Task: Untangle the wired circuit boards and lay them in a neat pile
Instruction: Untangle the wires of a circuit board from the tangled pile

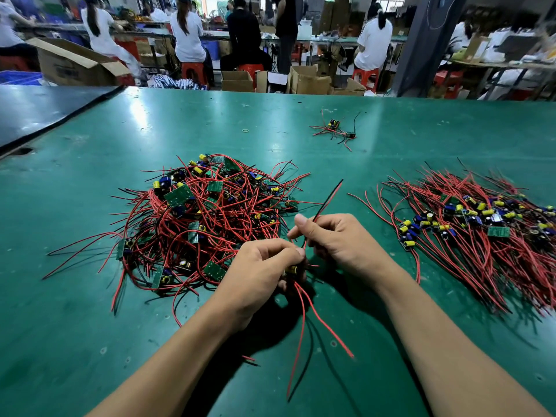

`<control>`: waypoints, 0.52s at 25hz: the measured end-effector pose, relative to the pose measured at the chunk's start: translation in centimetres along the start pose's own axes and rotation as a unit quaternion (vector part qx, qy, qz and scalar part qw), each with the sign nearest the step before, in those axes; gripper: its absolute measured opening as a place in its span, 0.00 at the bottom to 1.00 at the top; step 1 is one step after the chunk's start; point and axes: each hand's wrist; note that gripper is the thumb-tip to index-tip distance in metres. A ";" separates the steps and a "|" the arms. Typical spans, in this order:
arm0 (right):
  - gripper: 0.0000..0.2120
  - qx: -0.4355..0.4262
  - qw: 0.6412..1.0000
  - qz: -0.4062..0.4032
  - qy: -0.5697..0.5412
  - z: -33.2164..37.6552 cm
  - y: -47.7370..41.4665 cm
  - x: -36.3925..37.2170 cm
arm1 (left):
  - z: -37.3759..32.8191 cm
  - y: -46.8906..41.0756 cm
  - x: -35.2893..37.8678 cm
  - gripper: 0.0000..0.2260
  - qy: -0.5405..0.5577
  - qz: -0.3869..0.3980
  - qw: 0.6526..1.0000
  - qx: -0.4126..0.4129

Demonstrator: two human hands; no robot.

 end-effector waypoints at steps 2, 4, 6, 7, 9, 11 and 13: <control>0.21 -0.009 0.997 -0.069 0.017 -0.2 -0.5 -0.5 | -0.1 0.0 0.2 0.10 -0.009 -0.001 1.000 -0.003; 0.21 -0.009 0.992 -0.122 0.014 -0.4 -0.7 -0.4 | 0.0 -0.2 0.3 0.09 -0.024 -0.010 1.000 -0.001; 0.22 0.003 0.989 -0.150 -0.003 -0.5 -0.8 0.3 | 0.1 -0.2 0.4 0.08 -0.064 -0.020 0.998 0.019; 0.23 0.016 0.989 -0.147 -0.025 -0.4 -0.9 0.7 | 0.1 -0.1 0.4 0.07 -0.085 -0.022 0.996 0.031; 0.24 0.041 0.992 -0.104 -0.064 -0.1 -0.9 1.0 | 0.1 0.1 0.5 0.07 -0.111 -0.022 0.992 0.050; 0.19 0.042 0.997 -0.027 -0.052 0.1 -0.5 0.9 | 0.1 0.2 0.4 0.09 -0.129 -0.029 0.989 0.065; 0.12 0.032 0.996 0.056 -0.054 0.2 0.0 0.5 | 0.1 0.1 0.3 0.11 -0.128 -0.045 0.988 0.069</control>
Point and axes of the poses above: each hand's wrist, its own y-axis away from the middle knuckle, its own x-axis out of the palm, z = x × y, and after that the axes turned 7 degrees about y, right-handed
